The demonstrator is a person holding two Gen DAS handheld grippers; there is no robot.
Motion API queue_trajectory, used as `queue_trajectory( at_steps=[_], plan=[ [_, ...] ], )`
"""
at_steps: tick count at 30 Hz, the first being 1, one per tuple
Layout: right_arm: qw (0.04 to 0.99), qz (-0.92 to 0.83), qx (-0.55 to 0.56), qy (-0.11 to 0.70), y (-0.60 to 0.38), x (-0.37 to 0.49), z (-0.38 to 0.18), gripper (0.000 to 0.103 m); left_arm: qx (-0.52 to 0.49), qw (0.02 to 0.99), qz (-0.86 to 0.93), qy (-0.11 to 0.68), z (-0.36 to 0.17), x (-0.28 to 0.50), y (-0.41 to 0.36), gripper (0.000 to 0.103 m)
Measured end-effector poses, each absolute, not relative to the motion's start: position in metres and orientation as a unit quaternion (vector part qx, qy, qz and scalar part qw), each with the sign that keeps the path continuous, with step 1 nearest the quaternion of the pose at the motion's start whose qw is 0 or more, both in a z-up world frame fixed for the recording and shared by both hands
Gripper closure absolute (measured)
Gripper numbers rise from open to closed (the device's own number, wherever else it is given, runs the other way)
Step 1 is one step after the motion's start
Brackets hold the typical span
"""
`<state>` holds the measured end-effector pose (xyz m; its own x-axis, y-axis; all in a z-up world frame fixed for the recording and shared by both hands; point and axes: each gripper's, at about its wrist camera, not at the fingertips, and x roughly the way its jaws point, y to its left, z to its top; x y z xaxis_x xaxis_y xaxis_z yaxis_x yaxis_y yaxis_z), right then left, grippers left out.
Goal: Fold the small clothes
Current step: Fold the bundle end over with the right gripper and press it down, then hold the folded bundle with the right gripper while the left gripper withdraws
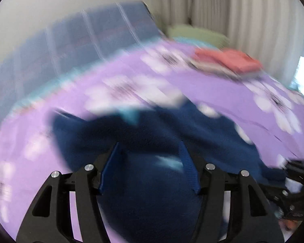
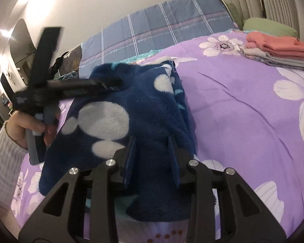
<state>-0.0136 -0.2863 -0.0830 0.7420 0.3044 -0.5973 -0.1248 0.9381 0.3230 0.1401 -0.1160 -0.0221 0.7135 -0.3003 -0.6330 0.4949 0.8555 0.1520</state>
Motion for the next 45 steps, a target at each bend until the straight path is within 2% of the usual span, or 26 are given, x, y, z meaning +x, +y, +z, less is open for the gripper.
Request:
queue_trajectory(
  at_steps=[2, 4, 5, 7, 8, 9, 11, 15, 20, 23, 27, 31, 35, 41, 45],
  plan=[
    [0.927, 0.115, 0.133, 0.332, -0.287, -0.018, -0.089, 0.072, 0.171, 0.938, -0.156, 0.26, -0.004, 0.148, -0.101, 0.041],
    [0.93, 0.113, 0.127, 0.327, -0.286, -0.023, -0.091, 0.072, 0.149, 0.937, -0.158, 0.275, 0.001, 0.165, -0.085, 0.041],
    [0.931, 0.113, 0.124, 0.325, -0.284, -0.026, -0.089, 0.071, 0.145, 0.932, -0.156, 0.294, -0.005, 0.177, -0.079, 0.041],
    [0.932, 0.111, 0.123, 0.324, -0.283, -0.02, -0.087, 0.071, 0.203, 0.911, -0.114, 0.339, -0.045, 0.205, -0.081, 0.036],
    [0.931, 0.113, 0.124, 0.325, -0.283, -0.019, -0.086, 0.071, 0.222, 0.901, -0.112, 0.356, -0.066, 0.213, -0.082, 0.028],
    [0.93, 0.118, 0.122, 0.327, -0.282, -0.018, -0.086, 0.071, 0.199, 0.895, -0.125, 0.378, -0.089, 0.224, -0.079, 0.025],
    [0.931, 0.11, 0.113, 0.33, -0.282, -0.012, -0.088, 0.071, 0.088, 0.897, -0.139, 0.411, -0.101, 0.241, -0.065, 0.019],
    [0.929, 0.109, 0.119, 0.334, -0.286, -0.01, -0.09, 0.071, 0.117, 0.903, -0.126, 0.393, -0.099, 0.236, -0.074, 0.018],
    [0.928, 0.112, 0.11, 0.337, -0.284, -0.011, -0.088, 0.071, 0.175, 0.919, -0.095, 0.341, -0.066, 0.21, -0.078, 0.018],
    [0.927, 0.113, 0.116, 0.339, -0.286, -0.01, -0.09, 0.071, 0.157, 0.935, -0.094, 0.303, -0.03, 0.178, -0.066, 0.018],
    [0.923, 0.12, 0.128, 0.342, -0.29, -0.008, -0.091, 0.07, 0.13, 0.945, -0.142, 0.264, -0.012, 0.108, -0.055, 0.017],
    [0.923, 0.123, 0.132, 0.341, -0.291, -0.008, -0.091, 0.07, 0.128, 0.946, -0.174, 0.242, -0.018, 0.027, -0.05, 0.016],
    [0.92, 0.129, 0.142, 0.341, -0.295, -0.007, -0.092, 0.07, 0.1, 0.937, -0.218, 0.255, -0.03, -0.035, -0.051, 0.007],
    [0.921, 0.13, 0.143, 0.338, -0.295, -0.009, -0.093, 0.07, 0.186, 0.913, -0.218, 0.29, -0.075, -0.057, -0.099, 0.006],
    [0.921, 0.131, 0.143, 0.337, -0.295, -0.009, -0.093, 0.07, 0.217, 0.924, -0.133, 0.286, -0.09, -0.03, -0.121, 0.006]
  ],
)
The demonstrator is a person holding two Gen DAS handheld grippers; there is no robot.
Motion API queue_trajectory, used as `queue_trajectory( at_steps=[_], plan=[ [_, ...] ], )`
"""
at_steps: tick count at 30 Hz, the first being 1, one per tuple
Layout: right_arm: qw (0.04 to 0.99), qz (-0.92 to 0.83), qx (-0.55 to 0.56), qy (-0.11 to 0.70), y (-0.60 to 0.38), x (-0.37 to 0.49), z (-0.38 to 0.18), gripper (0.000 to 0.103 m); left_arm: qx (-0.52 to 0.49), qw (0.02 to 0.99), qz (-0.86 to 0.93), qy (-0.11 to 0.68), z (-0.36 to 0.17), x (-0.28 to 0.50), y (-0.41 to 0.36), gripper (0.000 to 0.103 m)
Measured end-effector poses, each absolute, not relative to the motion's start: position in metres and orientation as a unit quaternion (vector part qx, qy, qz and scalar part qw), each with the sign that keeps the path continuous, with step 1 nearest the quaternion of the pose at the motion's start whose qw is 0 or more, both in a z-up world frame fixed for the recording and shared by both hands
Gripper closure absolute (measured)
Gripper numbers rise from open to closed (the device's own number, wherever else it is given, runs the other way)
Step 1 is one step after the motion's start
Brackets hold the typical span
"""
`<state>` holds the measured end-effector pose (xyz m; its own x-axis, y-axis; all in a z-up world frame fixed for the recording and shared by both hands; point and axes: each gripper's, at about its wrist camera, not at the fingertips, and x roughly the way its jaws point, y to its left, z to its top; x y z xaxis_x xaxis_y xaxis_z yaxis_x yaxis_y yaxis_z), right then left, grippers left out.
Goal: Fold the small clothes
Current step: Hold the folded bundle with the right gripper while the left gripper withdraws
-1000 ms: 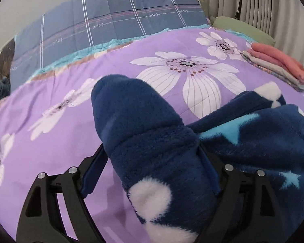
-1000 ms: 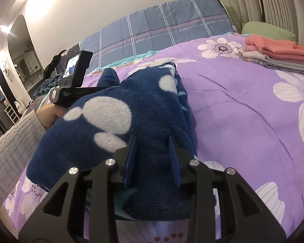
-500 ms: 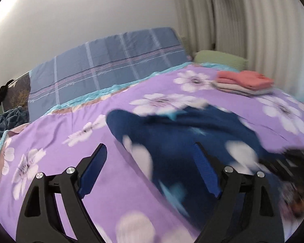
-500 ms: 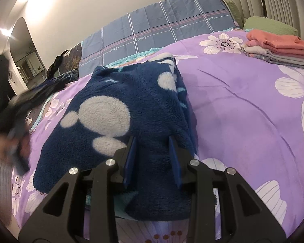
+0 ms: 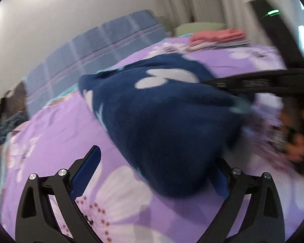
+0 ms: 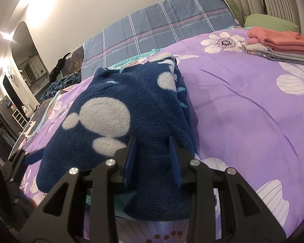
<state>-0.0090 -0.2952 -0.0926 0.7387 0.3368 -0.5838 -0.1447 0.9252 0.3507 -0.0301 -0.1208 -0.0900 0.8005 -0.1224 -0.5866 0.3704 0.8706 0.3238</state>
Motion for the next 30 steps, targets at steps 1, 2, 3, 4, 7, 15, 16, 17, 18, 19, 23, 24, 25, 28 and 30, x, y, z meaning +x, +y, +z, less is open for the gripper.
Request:
queue_trajectory(
  at_steps=[1, 2, 3, 4, 7, 15, 16, 17, 18, 19, 23, 24, 25, 28, 30],
  plan=[
    [0.922, 0.13, 0.142, 0.337, -0.295, -0.009, -0.093, 0.07, 0.21, 0.928, -0.119, 0.284, -0.088, -0.026, -0.122, 0.006],
    [0.922, 0.129, 0.14, 0.336, -0.295, -0.01, -0.092, 0.07, 0.202, 0.931, -0.11, 0.284, -0.085, -0.024, -0.12, 0.005],
    [0.923, 0.129, 0.14, 0.335, -0.295, -0.01, -0.092, 0.07, 0.197, 0.933, -0.103, 0.283, -0.082, -0.023, -0.119, 0.005],
    [0.923, 0.129, 0.142, 0.334, -0.296, -0.01, -0.092, 0.07, 0.198, 0.934, -0.095, 0.282, -0.079, -0.024, -0.118, 0.005],
    [0.92, 0.134, 0.154, 0.334, -0.301, -0.009, -0.093, 0.071, 0.274, 0.924, -0.049, 0.26, -0.086, -0.031, -0.114, 0.005],
    [0.924, 0.143, 0.122, 0.334, -0.295, -0.009, -0.092, 0.071, 0.287, 0.915, -0.042, 0.28, -0.097, -0.037, -0.093, 0.008],
    [0.922, 0.145, 0.126, 0.335, -0.297, -0.009, -0.093, 0.071, 0.284, 0.913, -0.058, 0.286, -0.094, -0.039, -0.092, 0.01],
    [0.921, 0.146, 0.131, 0.336, -0.298, -0.009, -0.093, 0.071, 0.276, 0.911, -0.084, 0.295, -0.089, -0.042, -0.091, 0.014],
    [0.921, 0.146, 0.132, 0.336, -0.299, -0.009, -0.093, 0.071, 0.27, 0.908, -0.109, 0.302, -0.084, -0.044, -0.088, 0.018],
    [0.922, 0.144, 0.131, 0.336, -0.299, -0.01, -0.093, 0.071, 0.264, 0.9, -0.15, 0.311, -0.075, -0.052, -0.086, 0.021],
    [0.922, 0.143, 0.132, 0.335, -0.297, -0.01, -0.093, 0.07, 0.188, 0.891, -0.255, 0.325, -0.034, -0.07, -0.067, 0.058],
    [0.922, 0.144, 0.132, 0.335, -0.297, -0.01, -0.093, 0.07, 0.174, 0.894, -0.263, 0.317, -0.026, -0.071, -0.066, 0.063],
    [0.922, 0.143, 0.13, 0.334, -0.296, -0.011, -0.093, 0.069, 0.16, 0.899, -0.268, 0.307, -0.015, -0.07, -0.063, 0.064],
    [0.925, 0.139, 0.121, 0.333, -0.293, -0.012, -0.092, 0.069, 0.138, 0.917, -0.268, 0.262, 0.004, -0.048, -0.068, 0.065],
    [0.926, 0.136, 0.117, 0.332, -0.292, -0.013, -0.092, 0.069, 0.132, 0.911, -0.278, 0.275, -0.007, -0.026, -0.082, 0.065]
  ],
)
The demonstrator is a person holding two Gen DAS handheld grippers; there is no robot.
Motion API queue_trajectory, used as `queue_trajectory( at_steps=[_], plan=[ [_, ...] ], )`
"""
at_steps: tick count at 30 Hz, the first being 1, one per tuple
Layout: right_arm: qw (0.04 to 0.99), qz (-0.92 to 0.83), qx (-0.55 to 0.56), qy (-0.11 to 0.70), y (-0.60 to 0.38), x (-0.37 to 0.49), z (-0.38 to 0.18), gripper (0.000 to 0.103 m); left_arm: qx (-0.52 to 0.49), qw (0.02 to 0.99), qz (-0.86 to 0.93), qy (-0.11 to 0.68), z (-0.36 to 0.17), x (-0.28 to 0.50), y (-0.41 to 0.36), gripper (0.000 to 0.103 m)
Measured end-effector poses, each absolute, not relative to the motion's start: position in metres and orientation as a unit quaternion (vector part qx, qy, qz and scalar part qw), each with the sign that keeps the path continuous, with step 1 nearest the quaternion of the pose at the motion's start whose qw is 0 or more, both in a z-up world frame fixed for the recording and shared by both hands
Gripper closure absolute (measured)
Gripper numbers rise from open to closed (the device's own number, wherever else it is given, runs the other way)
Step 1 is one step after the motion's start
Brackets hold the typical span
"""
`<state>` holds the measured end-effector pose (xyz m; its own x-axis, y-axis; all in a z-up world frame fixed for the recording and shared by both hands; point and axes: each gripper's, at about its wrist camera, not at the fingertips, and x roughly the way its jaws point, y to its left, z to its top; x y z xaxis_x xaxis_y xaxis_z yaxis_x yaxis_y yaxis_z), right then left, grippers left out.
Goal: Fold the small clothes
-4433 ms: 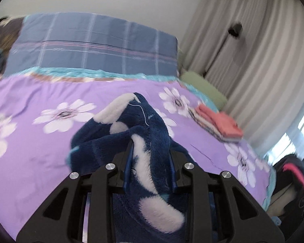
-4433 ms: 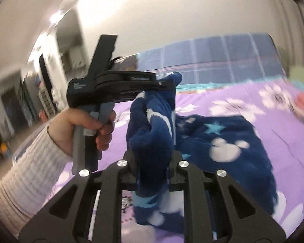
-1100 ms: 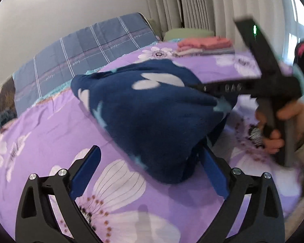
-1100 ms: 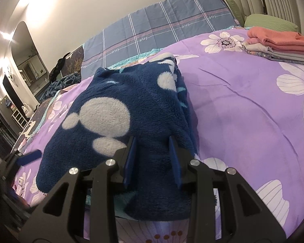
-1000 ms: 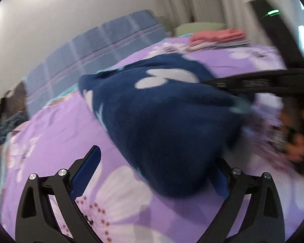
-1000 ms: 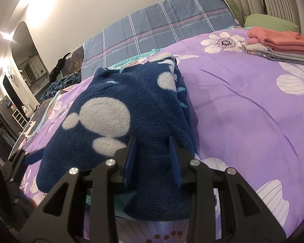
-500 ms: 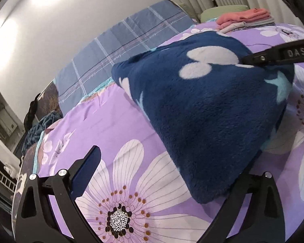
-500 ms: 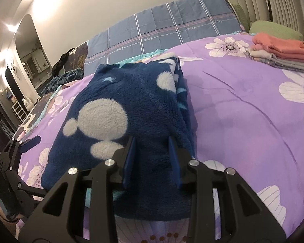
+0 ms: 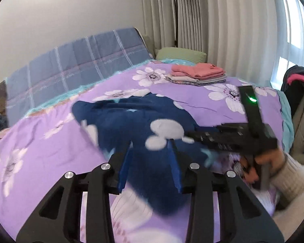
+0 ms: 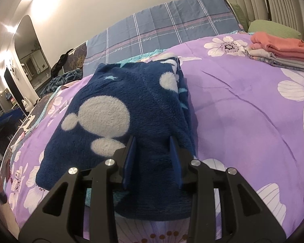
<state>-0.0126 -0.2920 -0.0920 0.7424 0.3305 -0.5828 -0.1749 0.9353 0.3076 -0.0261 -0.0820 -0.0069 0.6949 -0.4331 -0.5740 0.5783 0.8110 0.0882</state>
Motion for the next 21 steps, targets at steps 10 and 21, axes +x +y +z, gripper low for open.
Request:
queue_trajectory(
  at_steps=[10, 21],
  plan=[
    [0.927, 0.134, 0.108, 0.334, -0.286, -0.016, -0.092, 0.069, 0.18, 0.892, -0.244, 0.333, -0.075, 0.009, -0.104, 0.061],
    [0.95, 0.177, 0.037, 0.255, -0.259, -0.027, -0.006, 0.067, 0.148, 0.894, -0.246, 0.344, -0.075, 0.019, -0.098, 0.061]
  ],
)
